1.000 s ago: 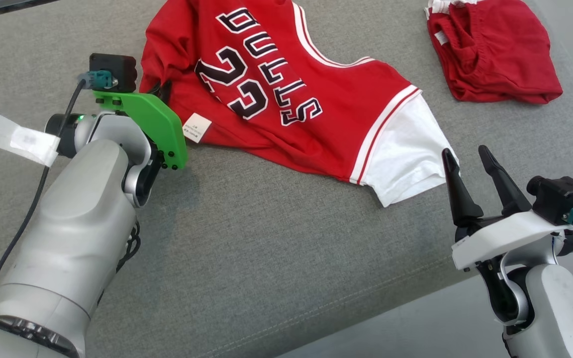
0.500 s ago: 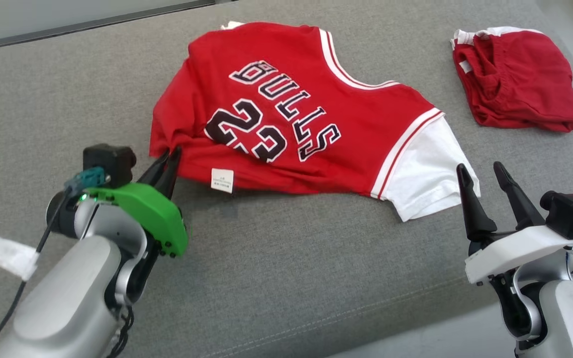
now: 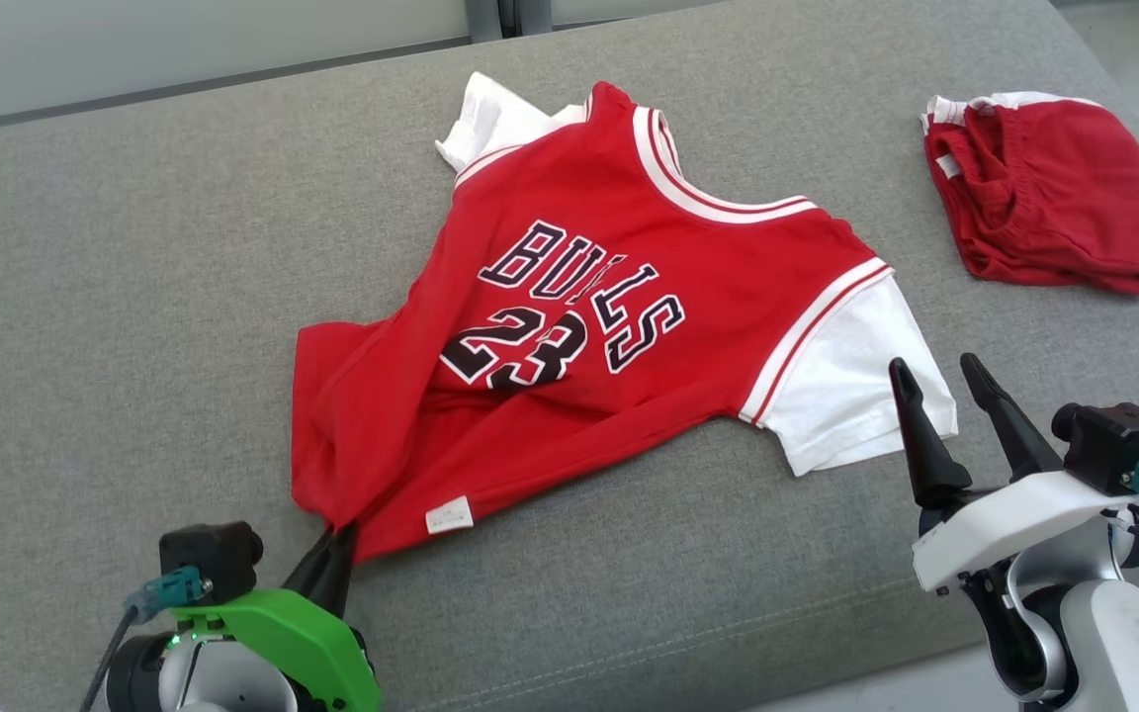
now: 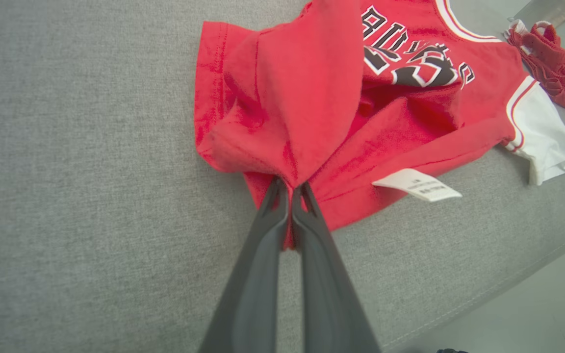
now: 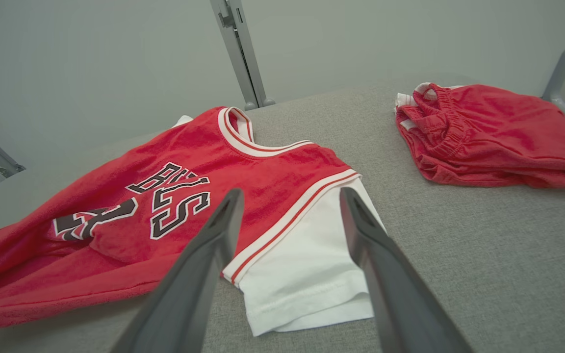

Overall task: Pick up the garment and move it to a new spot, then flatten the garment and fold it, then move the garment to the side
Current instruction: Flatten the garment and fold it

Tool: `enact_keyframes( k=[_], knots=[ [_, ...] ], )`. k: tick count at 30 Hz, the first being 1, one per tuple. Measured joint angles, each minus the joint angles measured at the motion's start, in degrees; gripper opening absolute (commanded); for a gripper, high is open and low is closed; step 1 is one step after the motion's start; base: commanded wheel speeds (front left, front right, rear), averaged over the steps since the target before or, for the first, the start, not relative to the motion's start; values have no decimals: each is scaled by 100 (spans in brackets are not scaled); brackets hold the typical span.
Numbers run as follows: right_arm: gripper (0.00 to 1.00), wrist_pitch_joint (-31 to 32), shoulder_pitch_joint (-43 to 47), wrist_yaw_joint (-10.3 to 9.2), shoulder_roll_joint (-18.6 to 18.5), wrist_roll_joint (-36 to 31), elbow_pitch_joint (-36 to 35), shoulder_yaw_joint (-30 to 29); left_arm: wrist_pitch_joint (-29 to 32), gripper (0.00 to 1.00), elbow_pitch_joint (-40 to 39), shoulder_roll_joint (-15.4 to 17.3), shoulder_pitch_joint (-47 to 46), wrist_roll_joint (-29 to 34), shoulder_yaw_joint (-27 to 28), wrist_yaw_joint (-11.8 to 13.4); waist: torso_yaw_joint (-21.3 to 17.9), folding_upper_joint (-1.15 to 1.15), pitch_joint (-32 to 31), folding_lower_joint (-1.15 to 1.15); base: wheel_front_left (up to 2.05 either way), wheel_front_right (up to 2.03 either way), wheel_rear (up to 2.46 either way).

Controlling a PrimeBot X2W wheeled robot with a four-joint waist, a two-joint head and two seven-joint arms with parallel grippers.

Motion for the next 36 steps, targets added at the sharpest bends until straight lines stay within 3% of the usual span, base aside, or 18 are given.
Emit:
enact_keyframes(
  k=[1,2,3,14,19,25,29,34,35,36],
  knots=[
    [100,1,1,0,-2,1,10,9,-32,73,134,-58,25,-27,-32,-21,3,0,-15,0,0,0,0],
    [100,11,1,0,-8,2,20,14,-73,73,260,-121,34,-25,-49,-24,4,0,-29,0,0,0,0],
    [100,24,1,0,-13,2,30,24,-123,100,358,-170,34,-22,-57,-23,5,0,-44,0,0,0,0],
    [100,25,2,0,-18,2,25,-12,-512,100,516,-181,-244,382,-67,-23,-45,0,-103,0,0,0,0],
    [100,23,1,0,0,3,11,-16,-394,100,646,-265,-535,609,-266,-51,-103,0,-71,0,0,0,0],
    [100,14,-25,0,4,4,1,-4,-235,100,1376,-298,-1001,860,-449,-120,-198,0,5,0,0,0,0],
    [100,-20,-55,0,4,10,1,-33,-186,100,1504,-480,-1205,791,-478,-229,-268,0,67,0,0,0,0],
    [100,-37,-58,0,15,10,1,-38,-40,100,1817,-486,-1372,903,-601,-227,-323,0,131,0,0,0,0],
    [100,-48,-59,0,18,11,1,-38,-13,79,1880,-501,-1417,910,-610,-229,-330,0,142,0,0,0,0],
    [100,-52,-60,0,20,13,1,-40,7,44,1930,-513,-1461,917,-617,-229,-336,0,152,0,0,0,0]
  ],
)
